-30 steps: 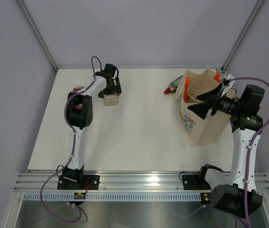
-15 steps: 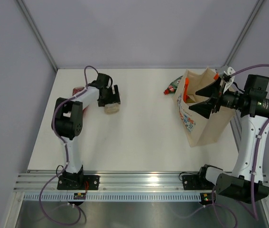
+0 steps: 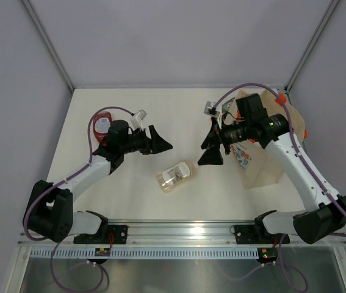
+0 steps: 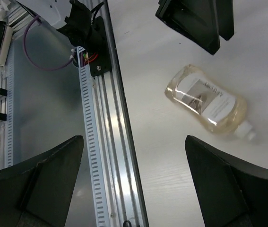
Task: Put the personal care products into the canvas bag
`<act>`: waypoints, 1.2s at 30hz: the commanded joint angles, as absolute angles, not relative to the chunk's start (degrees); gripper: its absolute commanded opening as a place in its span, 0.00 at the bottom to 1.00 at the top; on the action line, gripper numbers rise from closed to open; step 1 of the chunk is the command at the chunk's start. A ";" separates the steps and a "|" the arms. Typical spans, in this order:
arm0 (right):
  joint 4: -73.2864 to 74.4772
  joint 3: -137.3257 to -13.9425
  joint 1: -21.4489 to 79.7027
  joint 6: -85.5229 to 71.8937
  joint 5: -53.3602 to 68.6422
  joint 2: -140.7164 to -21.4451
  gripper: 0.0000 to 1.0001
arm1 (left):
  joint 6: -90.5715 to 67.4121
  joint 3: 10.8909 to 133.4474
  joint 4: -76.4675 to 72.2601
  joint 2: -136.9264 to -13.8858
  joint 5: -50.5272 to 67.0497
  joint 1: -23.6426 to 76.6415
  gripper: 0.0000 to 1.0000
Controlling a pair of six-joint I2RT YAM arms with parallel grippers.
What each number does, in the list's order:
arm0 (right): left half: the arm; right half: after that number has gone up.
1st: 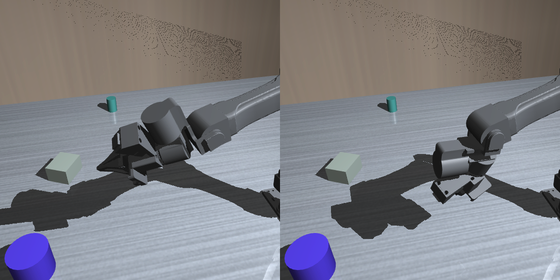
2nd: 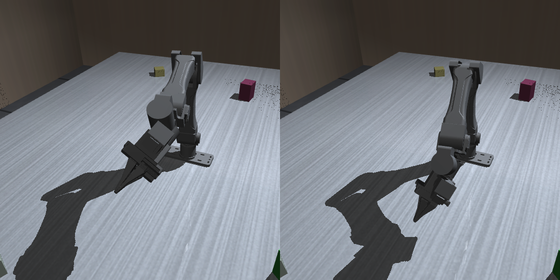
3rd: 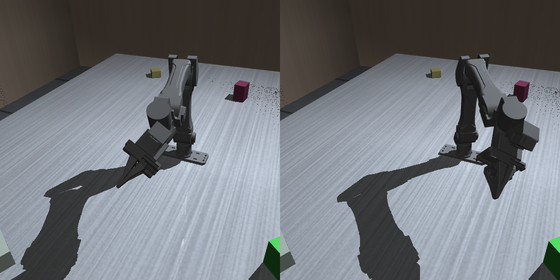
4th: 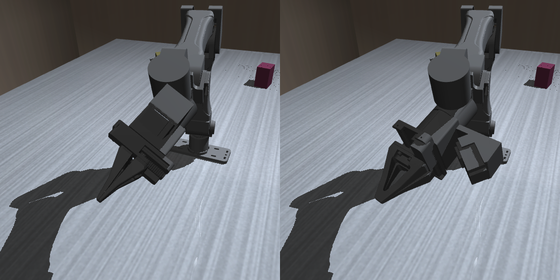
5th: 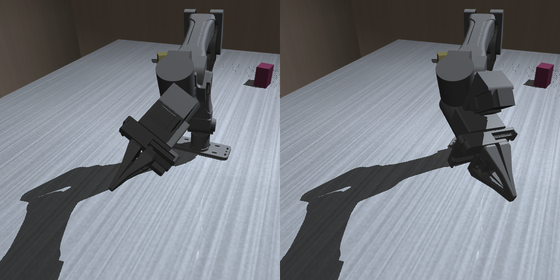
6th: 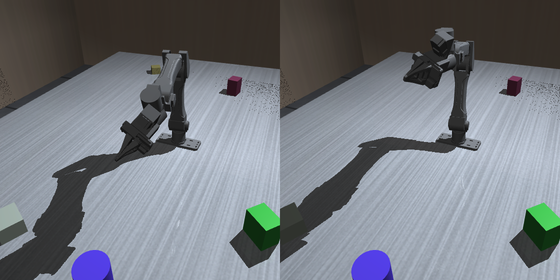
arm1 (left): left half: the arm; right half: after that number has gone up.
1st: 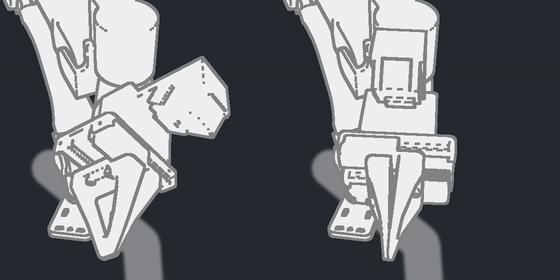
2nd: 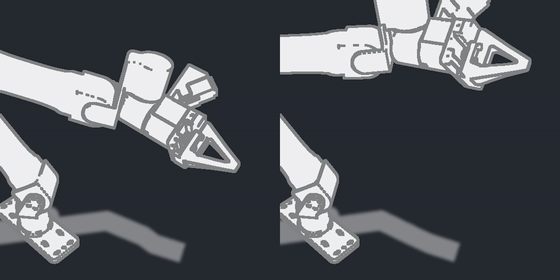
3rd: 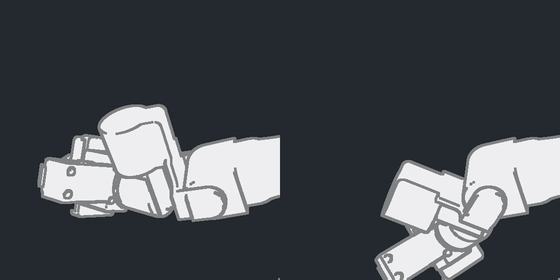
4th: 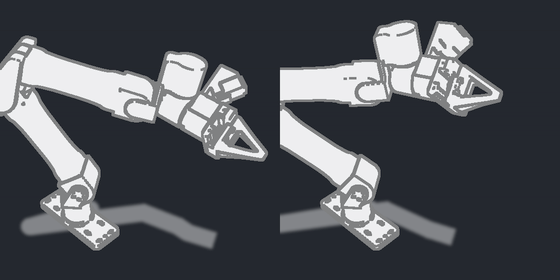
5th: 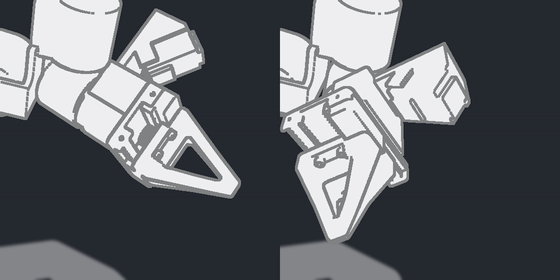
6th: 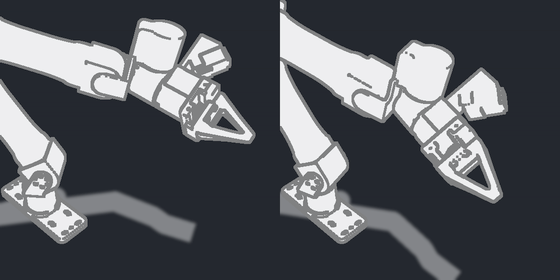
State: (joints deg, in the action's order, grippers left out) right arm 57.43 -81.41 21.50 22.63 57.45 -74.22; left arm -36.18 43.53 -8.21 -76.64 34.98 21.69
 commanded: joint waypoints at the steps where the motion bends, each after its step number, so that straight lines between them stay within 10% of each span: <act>1: 46.42 -79.90 26.18 17.12 50.89 -77.16 1.00 | -41.74 39.91 -18.64 -73.66 40.25 21.97 0.00; 13: 49.76 -64.78 40.77 66.47 35.34 -80.49 0.99 | -24.10 42.45 12.02 -65.84 24.12 21.18 0.25; 16: 44.84 -63.55 45.51 58.73 28.49 -84.09 0.99 | -22.77 42.98 18.00 -59.08 16.39 20.92 0.65; 17: 42.48 -62.94 46.66 54.53 25.34 -84.72 0.99 | -22.50 43.07 20.37 -55.23 14.69 20.92 0.99; 36: 34.37 -58.89 59.68 30.06 0.81 -98.25 0.99 | -25.83 41.22 36.38 -30.59 -4.11 19.69 0.99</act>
